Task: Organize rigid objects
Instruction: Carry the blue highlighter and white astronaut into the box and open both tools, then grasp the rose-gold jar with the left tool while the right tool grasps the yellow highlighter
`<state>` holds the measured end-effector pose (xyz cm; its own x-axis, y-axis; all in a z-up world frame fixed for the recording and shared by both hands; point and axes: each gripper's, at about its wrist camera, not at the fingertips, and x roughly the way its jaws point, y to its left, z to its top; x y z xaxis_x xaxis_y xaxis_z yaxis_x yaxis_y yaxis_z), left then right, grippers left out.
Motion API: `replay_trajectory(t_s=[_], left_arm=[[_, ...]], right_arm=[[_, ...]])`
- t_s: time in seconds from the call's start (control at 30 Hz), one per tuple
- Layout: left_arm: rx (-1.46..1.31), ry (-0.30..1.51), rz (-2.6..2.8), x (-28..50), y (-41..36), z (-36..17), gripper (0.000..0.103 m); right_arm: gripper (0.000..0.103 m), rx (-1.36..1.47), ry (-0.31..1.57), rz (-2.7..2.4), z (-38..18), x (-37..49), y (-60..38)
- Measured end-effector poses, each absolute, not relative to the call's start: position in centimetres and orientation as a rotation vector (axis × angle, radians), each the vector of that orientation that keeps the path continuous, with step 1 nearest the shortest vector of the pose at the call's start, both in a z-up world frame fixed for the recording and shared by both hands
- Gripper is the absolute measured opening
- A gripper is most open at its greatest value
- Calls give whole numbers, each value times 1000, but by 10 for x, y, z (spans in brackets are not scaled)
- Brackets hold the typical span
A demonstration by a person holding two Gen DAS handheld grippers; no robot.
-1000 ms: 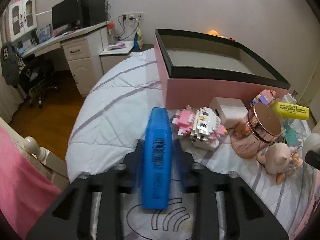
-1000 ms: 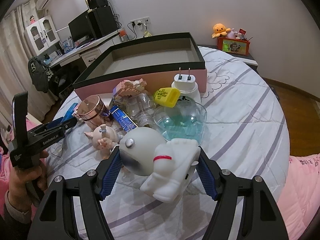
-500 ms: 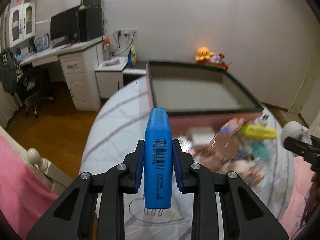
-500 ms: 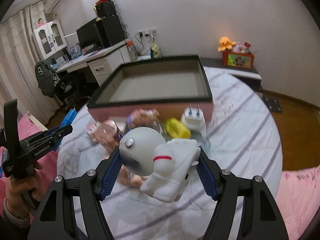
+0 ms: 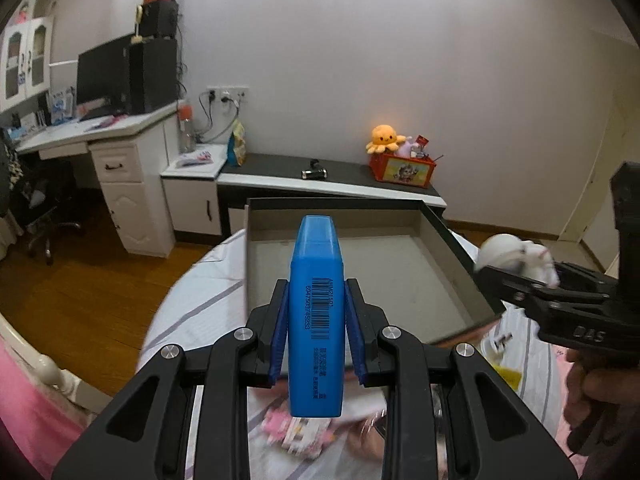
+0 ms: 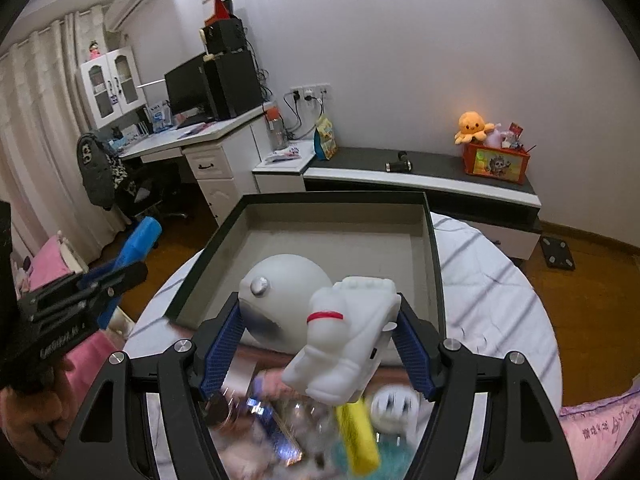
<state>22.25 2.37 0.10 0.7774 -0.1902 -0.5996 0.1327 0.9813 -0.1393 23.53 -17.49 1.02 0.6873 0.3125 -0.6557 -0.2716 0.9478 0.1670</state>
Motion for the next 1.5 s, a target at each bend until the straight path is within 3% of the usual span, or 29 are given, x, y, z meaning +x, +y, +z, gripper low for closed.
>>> replay_trajectory(t_s=[0.37, 0.43, 0.47, 0.5, 0.53, 0.63, 0.7, 1.0, 1.5], left_arm=[[-94, 766, -166, 273, 3, -39, 27], [-84, 768, -158, 274, 1, -39, 31], [-82, 767, -152, 276, 2, -38, 43], [-78, 761, -137, 274, 2, -37, 63], [-76, 751, -125, 272, 2, -36, 71], [-78, 716, -109, 261, 4, -29, 84], [-73, 695, -93, 253, 3, -23, 93], [-32, 619, -34, 191, -9, 0, 103], [-81, 637, -32, 107, 8, -10, 103]], right_arm=[[74, 73, 871, 282, -31, 287, -173], [83, 81, 879, 283, -35, 287, -174], [84, 82, 879, 284, -35, 287, -173], [85, 78, 880, 281, -35, 285, -173], [90, 77, 879, 278, -35, 285, -174], [103, 93, 858, 247, -32, 278, -180], [103, 134, 843, 256, -27, 272, -187], [103, 174, 756, 259, -6, 239, -202], [103, 166, 671, 249, 13, 163, -209]])
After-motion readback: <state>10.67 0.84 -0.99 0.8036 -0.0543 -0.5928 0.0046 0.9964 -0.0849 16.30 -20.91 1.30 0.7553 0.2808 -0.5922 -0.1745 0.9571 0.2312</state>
